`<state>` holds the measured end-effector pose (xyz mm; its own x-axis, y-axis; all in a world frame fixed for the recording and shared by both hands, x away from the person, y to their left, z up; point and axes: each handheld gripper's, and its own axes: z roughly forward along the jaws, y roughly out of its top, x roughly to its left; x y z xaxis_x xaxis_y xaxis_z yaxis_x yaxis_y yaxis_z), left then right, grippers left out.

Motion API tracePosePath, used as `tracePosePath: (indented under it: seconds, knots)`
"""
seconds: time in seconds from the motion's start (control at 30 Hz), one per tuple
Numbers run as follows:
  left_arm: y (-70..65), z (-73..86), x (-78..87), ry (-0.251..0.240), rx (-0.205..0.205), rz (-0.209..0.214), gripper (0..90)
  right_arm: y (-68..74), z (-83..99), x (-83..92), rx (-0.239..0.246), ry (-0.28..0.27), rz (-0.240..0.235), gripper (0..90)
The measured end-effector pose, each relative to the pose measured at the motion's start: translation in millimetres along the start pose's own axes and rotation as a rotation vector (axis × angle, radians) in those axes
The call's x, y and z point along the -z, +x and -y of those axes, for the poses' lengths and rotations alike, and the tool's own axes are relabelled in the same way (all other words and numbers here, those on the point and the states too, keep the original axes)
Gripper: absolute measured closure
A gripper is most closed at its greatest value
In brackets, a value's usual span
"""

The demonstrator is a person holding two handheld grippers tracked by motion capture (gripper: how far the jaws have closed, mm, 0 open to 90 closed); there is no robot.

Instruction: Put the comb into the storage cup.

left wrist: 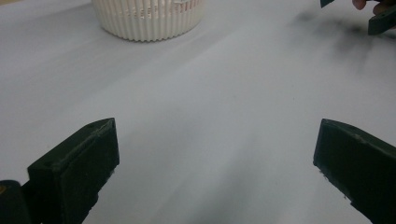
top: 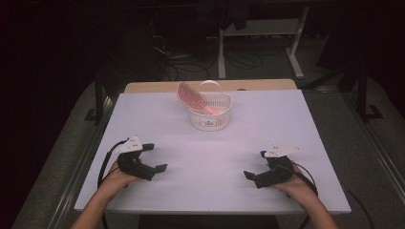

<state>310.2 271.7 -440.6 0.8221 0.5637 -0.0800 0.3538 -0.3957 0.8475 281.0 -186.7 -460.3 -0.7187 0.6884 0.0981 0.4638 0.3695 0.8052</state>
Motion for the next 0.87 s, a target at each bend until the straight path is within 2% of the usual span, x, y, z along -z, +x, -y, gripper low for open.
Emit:
tracePosePath:
  seconds: [0.23,0.87]
  knots:
    - [-3.8,7.8,0.2,0.011,0.001,0.003,0.4,-0.1,0.3,-0.4,0.000,0.001,0.001,0.2]
    - [-3.6,8.4,-4.3,0.036,-0.004,0.015,0.4,-0.9,1.4,0.3,-0.003,0.005,0.010,0.3]
